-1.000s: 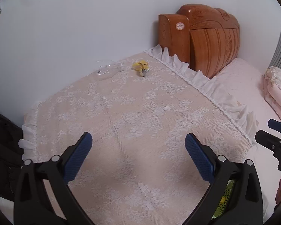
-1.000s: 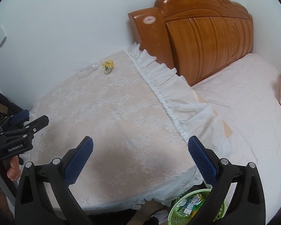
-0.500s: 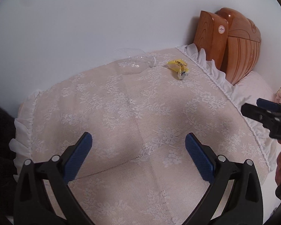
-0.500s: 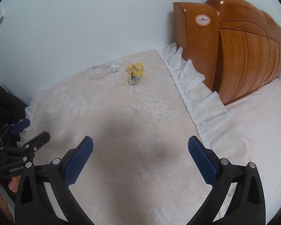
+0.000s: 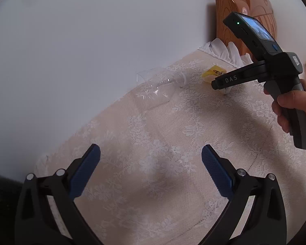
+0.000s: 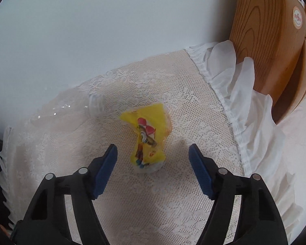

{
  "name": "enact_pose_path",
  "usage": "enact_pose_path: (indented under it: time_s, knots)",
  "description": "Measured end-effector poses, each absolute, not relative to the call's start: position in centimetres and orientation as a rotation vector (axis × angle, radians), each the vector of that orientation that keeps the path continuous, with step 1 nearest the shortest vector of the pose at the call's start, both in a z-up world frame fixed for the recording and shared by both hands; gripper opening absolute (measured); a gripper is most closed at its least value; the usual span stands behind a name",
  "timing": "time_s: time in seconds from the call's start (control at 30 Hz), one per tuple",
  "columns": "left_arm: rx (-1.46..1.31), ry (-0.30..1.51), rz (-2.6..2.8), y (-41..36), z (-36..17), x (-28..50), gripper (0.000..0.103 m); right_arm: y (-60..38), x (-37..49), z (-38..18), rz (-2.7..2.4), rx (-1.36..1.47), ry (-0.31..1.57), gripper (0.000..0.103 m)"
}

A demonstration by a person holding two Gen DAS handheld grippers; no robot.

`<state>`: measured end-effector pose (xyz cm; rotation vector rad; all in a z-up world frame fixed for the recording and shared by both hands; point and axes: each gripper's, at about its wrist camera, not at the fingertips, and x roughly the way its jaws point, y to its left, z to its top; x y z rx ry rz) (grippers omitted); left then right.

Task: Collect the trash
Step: 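Grasp the clear plastic bottle with the left gripper while the right gripper grasps the yellow wrapper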

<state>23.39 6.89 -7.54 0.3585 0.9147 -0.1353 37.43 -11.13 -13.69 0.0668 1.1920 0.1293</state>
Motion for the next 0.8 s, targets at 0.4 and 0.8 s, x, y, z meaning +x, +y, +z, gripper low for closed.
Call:
enact_pose_path:
  time_s: [0.4,0.8]
  knots:
    - [0.791,0.867,-0.354,2.5,-9.0,30.9,0.095,-14.7,32.7,-10.0,0.165,0.116,1.141,0.023]
    - [1.223,0.930,-0.529,-1.8,-13.0,35.7,0.095,-17.9,23.5,-7.1,0.221,0.160,1.106,0.023]
